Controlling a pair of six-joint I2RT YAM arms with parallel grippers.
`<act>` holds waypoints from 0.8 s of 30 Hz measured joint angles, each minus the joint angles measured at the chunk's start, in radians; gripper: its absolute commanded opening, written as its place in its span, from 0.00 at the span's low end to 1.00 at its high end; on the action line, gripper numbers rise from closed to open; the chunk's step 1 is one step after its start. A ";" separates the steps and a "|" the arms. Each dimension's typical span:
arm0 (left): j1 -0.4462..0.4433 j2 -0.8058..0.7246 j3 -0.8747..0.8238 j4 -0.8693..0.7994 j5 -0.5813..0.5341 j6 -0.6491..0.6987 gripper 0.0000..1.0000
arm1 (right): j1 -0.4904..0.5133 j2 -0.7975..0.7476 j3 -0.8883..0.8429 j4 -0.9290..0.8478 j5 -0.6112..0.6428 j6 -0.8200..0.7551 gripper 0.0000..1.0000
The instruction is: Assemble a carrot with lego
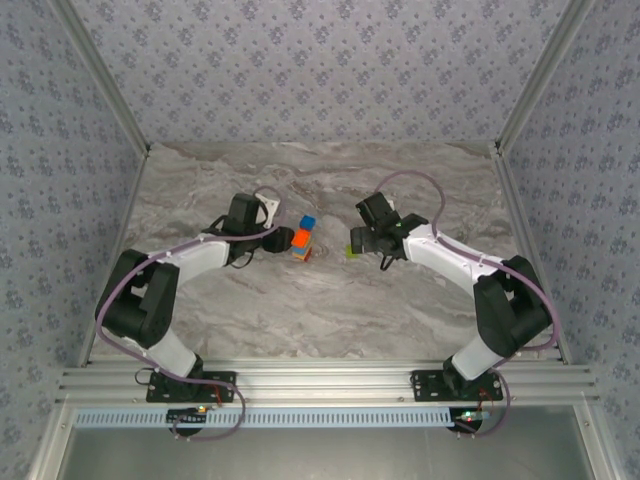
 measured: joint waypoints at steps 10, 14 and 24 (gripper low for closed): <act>-0.067 -0.062 -0.028 -0.049 -0.024 -0.005 0.62 | 0.010 0.000 0.000 0.000 0.012 0.000 0.96; -0.086 -0.097 -0.031 -0.072 -0.034 -0.008 0.62 | 0.015 0.000 0.000 0.000 0.016 0.000 0.96; -0.120 -0.113 -0.035 -0.100 -0.050 -0.013 0.62 | 0.023 0.002 0.000 0.000 0.020 0.000 0.96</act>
